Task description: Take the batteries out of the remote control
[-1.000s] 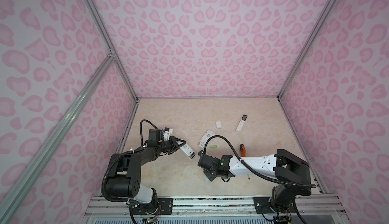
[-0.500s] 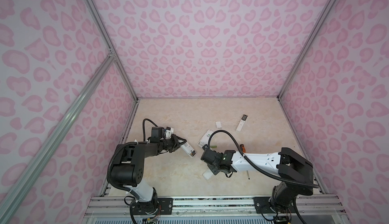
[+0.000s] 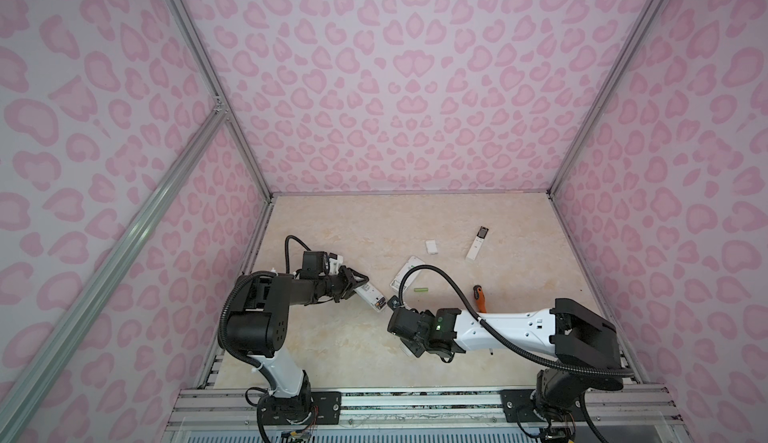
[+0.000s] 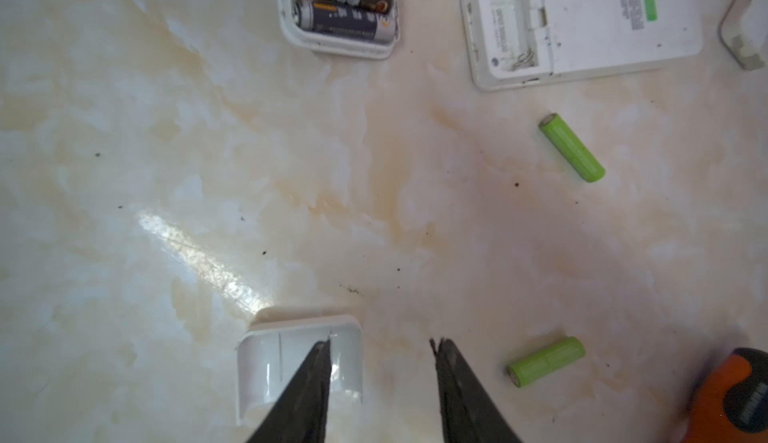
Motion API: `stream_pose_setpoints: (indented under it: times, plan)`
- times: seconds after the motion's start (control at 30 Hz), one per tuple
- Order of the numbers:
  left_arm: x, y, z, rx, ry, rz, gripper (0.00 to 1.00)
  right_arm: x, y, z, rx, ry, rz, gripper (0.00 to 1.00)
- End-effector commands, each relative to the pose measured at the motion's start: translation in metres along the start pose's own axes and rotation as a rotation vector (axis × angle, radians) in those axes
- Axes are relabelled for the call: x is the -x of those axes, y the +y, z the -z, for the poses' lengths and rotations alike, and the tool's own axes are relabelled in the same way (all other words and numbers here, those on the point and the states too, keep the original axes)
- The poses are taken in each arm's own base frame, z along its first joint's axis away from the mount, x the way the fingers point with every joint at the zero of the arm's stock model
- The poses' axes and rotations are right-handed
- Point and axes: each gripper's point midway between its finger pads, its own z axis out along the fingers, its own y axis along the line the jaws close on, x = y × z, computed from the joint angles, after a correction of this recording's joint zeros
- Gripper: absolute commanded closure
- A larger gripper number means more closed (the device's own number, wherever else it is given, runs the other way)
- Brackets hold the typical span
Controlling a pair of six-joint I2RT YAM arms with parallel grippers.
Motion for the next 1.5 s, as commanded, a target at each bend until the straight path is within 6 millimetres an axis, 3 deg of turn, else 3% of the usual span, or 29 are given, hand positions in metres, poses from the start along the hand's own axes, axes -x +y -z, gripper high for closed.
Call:
stream_pose_setpoints:
  times: [0.0, 0.27, 0.43, 0.83, 1.17, 1.33, 1.4, 1.47]
  plan:
    - [0.001, 0.015, 0.002, 0.088, -0.008, -0.004, 0.58, -0.007, 0.001, -0.005, -0.002, 0.025, 0.007, 0.57]
    - [0.002, 0.035, 0.014, 0.238, -0.046, -0.009, 0.45, -0.020, -0.001, -0.017, -0.037, 0.078, 0.037, 0.58]
    - [0.000, 0.044, 0.023, 0.307, -0.069, -0.025, 0.32, -0.023, -0.012, -0.023, -0.126, 0.111, 0.053, 0.65]
    - [0.003, 0.048, 0.033, 0.407, -0.100, -0.093, 0.30, -0.016, -0.049, -0.022, -0.307, 0.107, -0.011, 0.72]
    - [0.004, 0.020, 0.015, 0.520, -0.066, -0.297, 0.34, -0.005, -0.072, -0.019, -0.319, 0.064, -0.128, 0.64]
    - [0.014, 0.013, 0.021, 0.620, -0.097, -0.368, 0.21, 0.009, -0.073, -0.003, -0.295, 0.007, -0.147, 0.59]
    - [0.016, 0.010, 0.023, 0.635, -0.099, -0.385, 0.06, 0.014, -0.074, 0.003, -0.287, -0.017, -0.159, 0.58]
    - [0.017, 0.005, 0.024, 0.645, -0.102, -0.403, 0.02, 0.018, -0.075, 0.008, -0.279, -0.039, -0.174, 0.58]
